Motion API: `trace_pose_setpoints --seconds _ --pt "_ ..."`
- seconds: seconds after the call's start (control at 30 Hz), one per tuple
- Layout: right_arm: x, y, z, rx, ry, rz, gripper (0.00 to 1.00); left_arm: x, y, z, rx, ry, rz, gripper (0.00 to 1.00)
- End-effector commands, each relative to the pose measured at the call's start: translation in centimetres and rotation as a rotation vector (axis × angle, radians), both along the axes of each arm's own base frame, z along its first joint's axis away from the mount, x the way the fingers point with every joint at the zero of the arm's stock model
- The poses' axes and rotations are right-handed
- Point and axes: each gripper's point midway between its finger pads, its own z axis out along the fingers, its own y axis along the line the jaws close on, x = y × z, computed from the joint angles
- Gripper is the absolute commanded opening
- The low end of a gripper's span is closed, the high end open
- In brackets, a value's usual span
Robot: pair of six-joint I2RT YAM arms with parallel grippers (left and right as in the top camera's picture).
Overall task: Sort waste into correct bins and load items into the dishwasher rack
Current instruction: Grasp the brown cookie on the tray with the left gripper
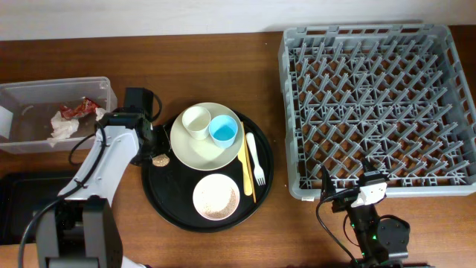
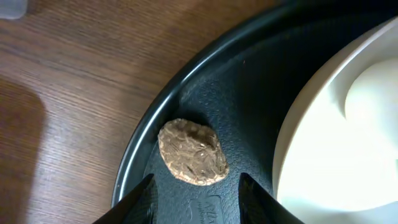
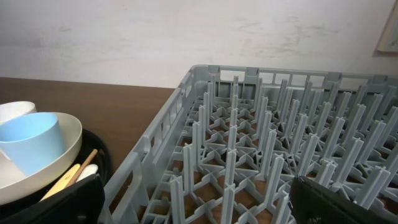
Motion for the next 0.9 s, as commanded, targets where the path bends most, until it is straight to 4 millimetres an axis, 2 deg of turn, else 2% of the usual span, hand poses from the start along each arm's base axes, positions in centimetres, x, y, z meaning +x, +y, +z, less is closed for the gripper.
trace_pose_setpoints --seconds 0.0,0.23,0.4,0.47,0.5,0.53,0.67,0.87 --pt "0.0 -0.2 -0.3 0.000 0.006 -0.009 0.98 -0.1 0.3 -1.0 0.010 0.022 0.015 0.41" --pt "0.0 -0.2 -0.3 0.000 0.006 -0.009 0.98 -0.6 0.4 -5.0 0.016 0.124 0.015 0.42" --pt "0.0 -0.2 -0.3 0.000 0.006 -0.009 0.98 -1.1 0.4 -6.7 0.019 0.171 0.015 0.42" --pt "0.0 -0.2 -0.3 0.000 0.006 -0.009 0.98 -1.1 0.4 -6.7 0.018 0.173 0.015 0.42" --pt "0.0 -0.2 -0.3 0.000 0.006 -0.009 0.98 -1.2 0.4 -6.7 0.019 0.178 0.015 0.58" --pt "0.0 -0.2 -0.3 0.000 0.006 -0.009 0.98 -1.3 0.4 -6.7 0.019 0.180 0.015 0.60" --pt "0.0 -0.2 -0.3 0.000 0.006 -0.009 0.99 -1.4 0.3 -6.7 0.019 0.183 0.013 0.59" --pt "0.0 -0.2 -0.3 0.000 0.006 -0.009 0.98 -1.1 0.9 -6.3 0.021 0.184 0.012 0.50"
